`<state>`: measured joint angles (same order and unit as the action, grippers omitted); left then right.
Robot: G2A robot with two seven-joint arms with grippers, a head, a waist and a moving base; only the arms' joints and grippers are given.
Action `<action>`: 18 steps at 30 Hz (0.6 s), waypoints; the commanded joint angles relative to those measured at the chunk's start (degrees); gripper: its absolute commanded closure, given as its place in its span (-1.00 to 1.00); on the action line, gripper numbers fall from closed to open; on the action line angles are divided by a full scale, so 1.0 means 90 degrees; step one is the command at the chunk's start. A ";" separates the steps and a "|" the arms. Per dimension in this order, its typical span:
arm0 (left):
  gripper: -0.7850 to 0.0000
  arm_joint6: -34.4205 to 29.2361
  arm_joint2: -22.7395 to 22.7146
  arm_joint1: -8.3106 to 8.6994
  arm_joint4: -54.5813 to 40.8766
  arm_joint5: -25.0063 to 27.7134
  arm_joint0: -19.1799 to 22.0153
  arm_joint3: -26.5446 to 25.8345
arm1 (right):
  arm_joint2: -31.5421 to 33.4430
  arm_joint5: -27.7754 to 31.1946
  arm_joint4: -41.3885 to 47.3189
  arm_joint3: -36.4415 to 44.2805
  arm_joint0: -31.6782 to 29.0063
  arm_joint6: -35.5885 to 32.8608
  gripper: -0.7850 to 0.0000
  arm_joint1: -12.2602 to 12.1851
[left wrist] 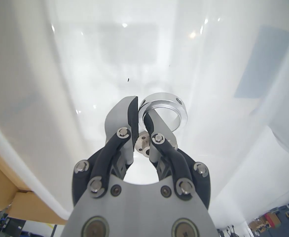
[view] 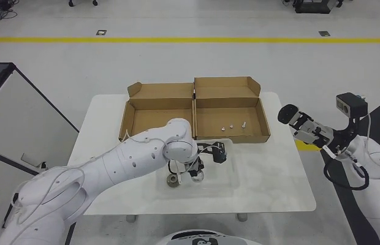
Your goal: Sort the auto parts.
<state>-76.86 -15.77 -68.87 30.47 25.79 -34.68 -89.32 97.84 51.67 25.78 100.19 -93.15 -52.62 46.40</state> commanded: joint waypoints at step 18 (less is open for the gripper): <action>1.00 0.0023 -0.0738 0.0360 -0.0106 -0.0051 -0.0134 -0.1161 | 0.0000 0.0000 0.0000 0.0000 0.0000 0.0000 -1.00 0.0000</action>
<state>-76.65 -22.41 -65.63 29.51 25.33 -35.88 -99.77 97.84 51.67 25.78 100.19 -93.15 -52.62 46.40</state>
